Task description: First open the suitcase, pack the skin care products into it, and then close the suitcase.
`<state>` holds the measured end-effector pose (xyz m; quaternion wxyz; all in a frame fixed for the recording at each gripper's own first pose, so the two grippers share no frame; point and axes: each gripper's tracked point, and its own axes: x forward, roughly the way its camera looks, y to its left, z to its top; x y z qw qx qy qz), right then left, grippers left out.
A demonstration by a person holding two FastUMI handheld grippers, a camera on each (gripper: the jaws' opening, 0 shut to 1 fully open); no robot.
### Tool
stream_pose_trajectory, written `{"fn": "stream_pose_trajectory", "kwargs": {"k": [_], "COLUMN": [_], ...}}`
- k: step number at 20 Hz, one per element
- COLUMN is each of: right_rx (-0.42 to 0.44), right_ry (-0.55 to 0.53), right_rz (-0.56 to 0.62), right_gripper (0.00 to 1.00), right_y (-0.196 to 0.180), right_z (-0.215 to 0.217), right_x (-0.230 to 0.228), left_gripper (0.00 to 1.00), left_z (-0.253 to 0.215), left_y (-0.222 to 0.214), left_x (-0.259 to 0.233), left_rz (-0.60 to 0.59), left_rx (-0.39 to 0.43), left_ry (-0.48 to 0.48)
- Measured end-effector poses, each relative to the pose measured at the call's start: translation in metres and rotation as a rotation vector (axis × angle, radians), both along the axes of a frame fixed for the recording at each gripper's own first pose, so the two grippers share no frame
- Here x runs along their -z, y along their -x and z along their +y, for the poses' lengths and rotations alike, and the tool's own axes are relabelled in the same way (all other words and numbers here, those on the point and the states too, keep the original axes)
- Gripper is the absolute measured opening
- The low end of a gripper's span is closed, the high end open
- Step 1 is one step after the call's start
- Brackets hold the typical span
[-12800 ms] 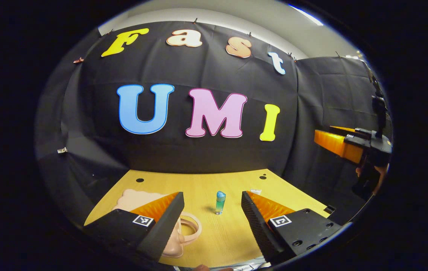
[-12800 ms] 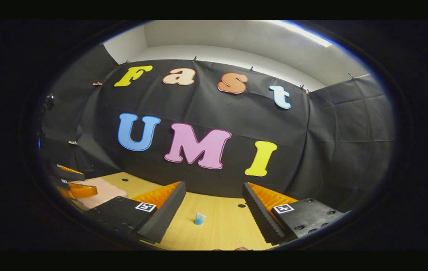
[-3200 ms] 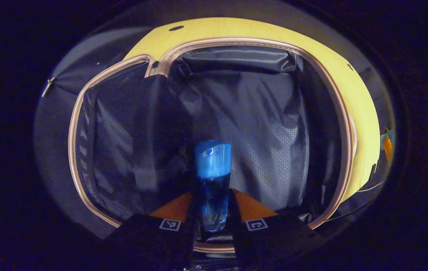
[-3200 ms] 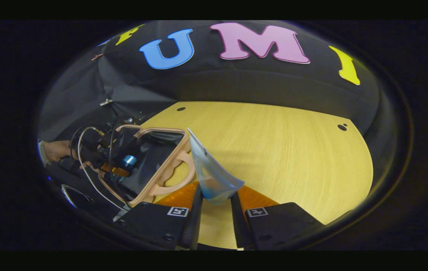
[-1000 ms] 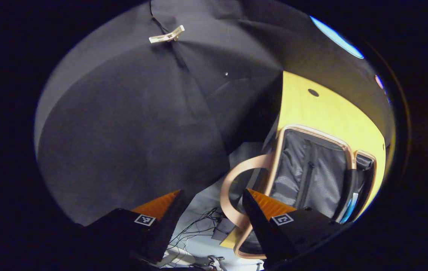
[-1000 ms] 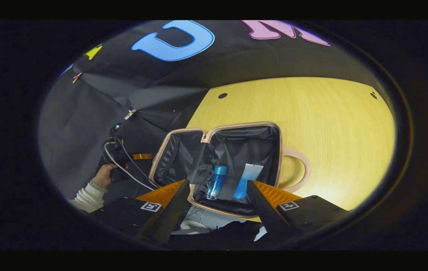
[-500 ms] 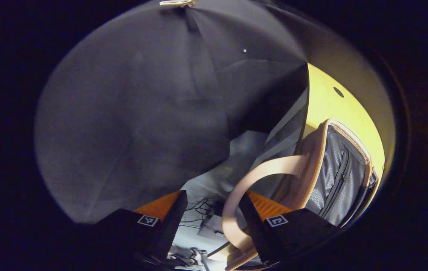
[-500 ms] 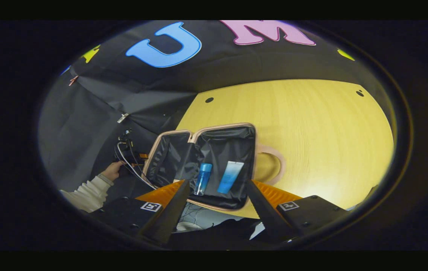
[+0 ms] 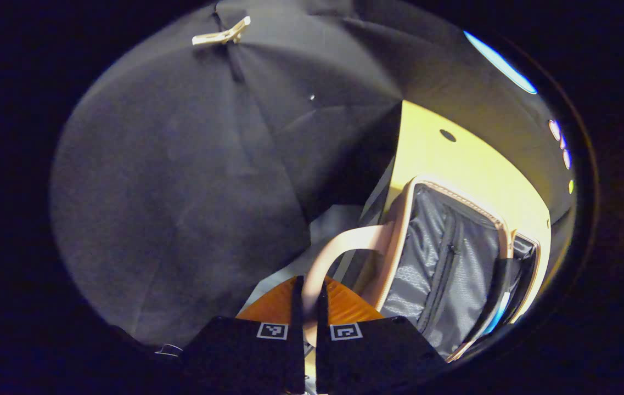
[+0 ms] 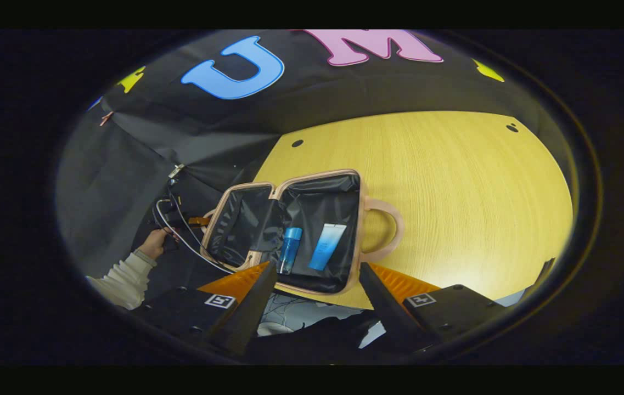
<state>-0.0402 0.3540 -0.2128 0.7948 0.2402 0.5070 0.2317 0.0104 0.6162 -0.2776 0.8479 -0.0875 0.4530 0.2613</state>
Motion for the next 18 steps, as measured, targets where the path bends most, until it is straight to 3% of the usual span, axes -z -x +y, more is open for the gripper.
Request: {"fn": "stream_pose_trajectory", "kwargs": {"k": [4,9,14,18], "right_rx": [0.001,-0.006,0.05,0.112], "right_ry": [-0.014,-0.051,-0.062,-0.032], "right_rz": [-0.054,-0.108,-0.156,-0.173], "right_gripper": [0.96,0.96,0.96,0.96], "right_y": [0.002,0.004,0.0,0.0], "right_z": [-0.005,-0.035,-0.103,-0.174], "right_x": [-0.008,-0.028,-0.036,-0.032], "left_gripper": [0.11,0.1,0.1,0.1], "left_z": [-0.022,-0.056,-0.168,-0.268], "left_y": [-0.007,0.001,0.01,0.002], "left_x": [-0.058,-0.151,-0.204,-0.187], "left_rz": [-0.119,-0.321,-0.388,-0.361], "left_rx": [0.066,0.149,0.349,0.546], "left_ry": [-0.02,0.057,0.054,0.024]}}
